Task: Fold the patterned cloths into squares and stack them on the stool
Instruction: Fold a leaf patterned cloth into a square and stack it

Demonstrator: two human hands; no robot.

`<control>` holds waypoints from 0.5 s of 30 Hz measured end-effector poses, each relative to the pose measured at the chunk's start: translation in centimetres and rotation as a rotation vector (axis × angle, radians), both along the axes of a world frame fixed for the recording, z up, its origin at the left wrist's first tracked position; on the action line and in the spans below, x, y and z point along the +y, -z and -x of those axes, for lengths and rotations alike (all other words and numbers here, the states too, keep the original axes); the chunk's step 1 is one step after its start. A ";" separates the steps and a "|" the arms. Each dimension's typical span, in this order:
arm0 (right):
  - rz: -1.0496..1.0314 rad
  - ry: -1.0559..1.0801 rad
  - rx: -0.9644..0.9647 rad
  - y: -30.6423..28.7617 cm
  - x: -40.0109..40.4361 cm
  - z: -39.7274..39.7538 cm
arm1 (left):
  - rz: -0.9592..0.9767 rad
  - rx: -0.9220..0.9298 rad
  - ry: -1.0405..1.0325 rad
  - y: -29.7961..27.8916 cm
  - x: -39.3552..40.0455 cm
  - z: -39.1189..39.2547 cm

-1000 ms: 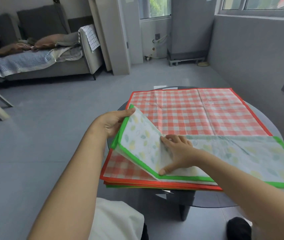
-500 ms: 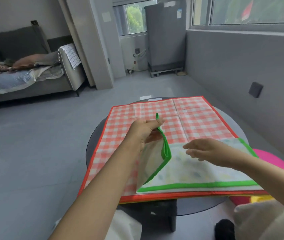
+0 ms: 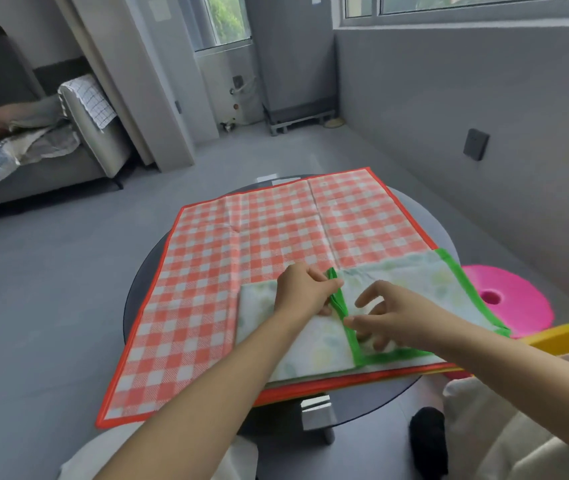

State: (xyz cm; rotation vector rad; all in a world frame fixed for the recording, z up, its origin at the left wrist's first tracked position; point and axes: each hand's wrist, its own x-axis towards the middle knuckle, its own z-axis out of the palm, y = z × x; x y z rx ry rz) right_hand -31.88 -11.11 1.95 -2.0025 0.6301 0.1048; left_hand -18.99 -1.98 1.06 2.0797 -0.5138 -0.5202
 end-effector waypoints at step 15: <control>0.268 0.082 -0.082 2.0 2.4 0.1 | -0.175 -0.474 0.084 2.5 0.3 -2.3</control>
